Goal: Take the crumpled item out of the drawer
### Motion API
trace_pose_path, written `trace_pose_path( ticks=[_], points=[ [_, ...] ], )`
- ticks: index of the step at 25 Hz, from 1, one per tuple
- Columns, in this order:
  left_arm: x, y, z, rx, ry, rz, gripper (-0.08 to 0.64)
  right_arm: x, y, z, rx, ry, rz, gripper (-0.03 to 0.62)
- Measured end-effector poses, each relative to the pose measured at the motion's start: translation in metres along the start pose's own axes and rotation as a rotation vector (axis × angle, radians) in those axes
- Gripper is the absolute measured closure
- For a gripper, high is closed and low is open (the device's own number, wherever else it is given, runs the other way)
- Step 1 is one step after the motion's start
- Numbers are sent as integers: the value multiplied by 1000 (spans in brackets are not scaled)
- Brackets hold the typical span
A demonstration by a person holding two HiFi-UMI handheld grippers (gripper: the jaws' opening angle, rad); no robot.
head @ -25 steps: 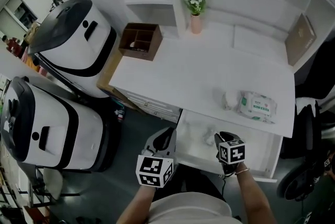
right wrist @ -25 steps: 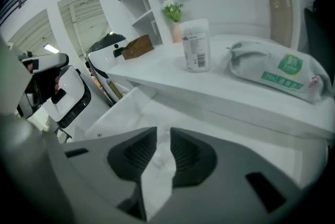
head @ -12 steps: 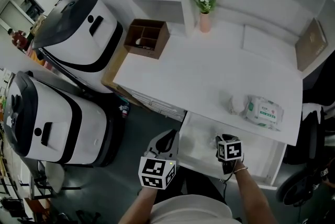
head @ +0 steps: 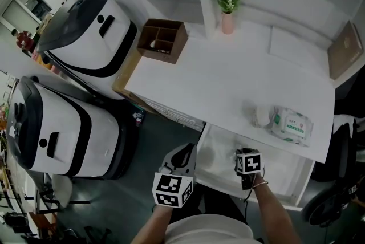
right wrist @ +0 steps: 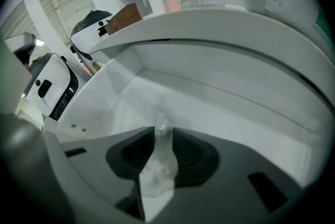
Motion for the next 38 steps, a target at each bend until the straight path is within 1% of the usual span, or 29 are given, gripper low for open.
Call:
trace_pose_path(
  ticks=[5,8,12,18,23,29,38],
  points=[
    [-5,-1,5,9,-15,2,549,1,1,1,-1,-13,-37,500],
    [-7,-2,6,11,-27,4,549,0,1,1,-4,-16,-33,500],
    [-8,-2,5,10,-35,9,549,-1,-1,-1,-8,-41,-38,512],
    [-7,-1,1,2,-46,19,549,3,-5,-6,-37,-34,-5,550],
    [-8,0,-4,-7,-65,26,549,7,-8,-19,-72,-49,15,557],
    [-13,-1,-9,-19,-100,37,549,12,-5,-43,-161,-56,37,558],
    [-24,-1,-17,-43,-161,66,549,20,2,-89,-333,-79,92,558]
  ],
)
Point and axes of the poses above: the fingertips, and each gripper's own axes: z forward along the fingers, x to its left, y out of its top, the point moved 2 cm from there along -z, backward along the fingers, and after that the axes turned 7 degrees about y, right-handed, at the moved point
